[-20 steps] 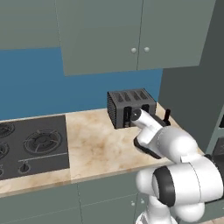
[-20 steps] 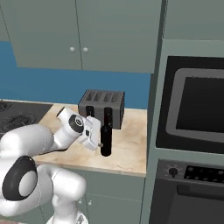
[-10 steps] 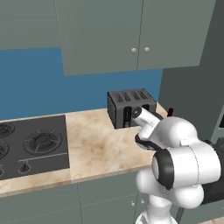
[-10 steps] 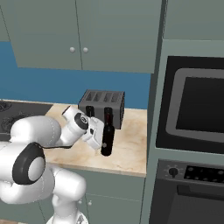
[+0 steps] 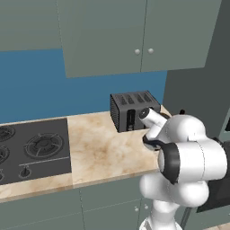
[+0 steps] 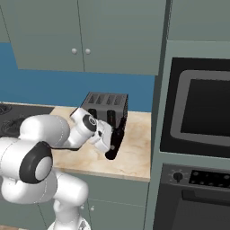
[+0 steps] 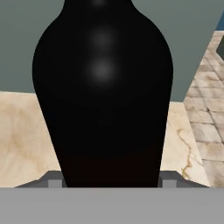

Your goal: There is a wine glass and glass cup on the dining counter. Place the wine bottle next to the wine glass and the juice bottle next to the glass cup.

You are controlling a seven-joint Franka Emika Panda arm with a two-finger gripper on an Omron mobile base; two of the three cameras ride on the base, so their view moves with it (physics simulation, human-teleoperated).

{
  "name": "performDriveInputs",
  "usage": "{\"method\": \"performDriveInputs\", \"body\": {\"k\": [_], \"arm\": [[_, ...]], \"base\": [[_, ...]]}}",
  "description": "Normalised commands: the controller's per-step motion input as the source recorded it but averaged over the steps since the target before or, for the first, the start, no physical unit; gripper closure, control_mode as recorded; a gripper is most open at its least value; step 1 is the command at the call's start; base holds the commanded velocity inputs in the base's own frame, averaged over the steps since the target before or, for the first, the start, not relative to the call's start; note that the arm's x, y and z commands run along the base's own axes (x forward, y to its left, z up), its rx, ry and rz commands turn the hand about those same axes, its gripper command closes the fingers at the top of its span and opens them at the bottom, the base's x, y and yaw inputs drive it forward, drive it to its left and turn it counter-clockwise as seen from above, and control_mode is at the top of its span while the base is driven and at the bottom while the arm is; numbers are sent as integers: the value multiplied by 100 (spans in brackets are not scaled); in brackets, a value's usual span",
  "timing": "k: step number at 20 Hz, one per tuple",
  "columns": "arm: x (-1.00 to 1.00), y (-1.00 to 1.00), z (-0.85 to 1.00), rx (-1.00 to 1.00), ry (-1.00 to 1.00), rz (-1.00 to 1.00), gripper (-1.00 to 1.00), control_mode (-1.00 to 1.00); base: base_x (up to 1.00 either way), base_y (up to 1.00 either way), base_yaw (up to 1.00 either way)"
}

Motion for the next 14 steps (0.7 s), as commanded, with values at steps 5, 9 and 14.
{"method": "performDriveInputs", "body": {"k": [5,9,14], "arm": [[-14,8,0,-3,-4,5,100,-100],[-9,35,14,-9,-8,7,100,-100],[-11,49,23,-8,0,11,100,-100]], "base": [[0,0,0],[0,0,0],[0,0,0]]}}
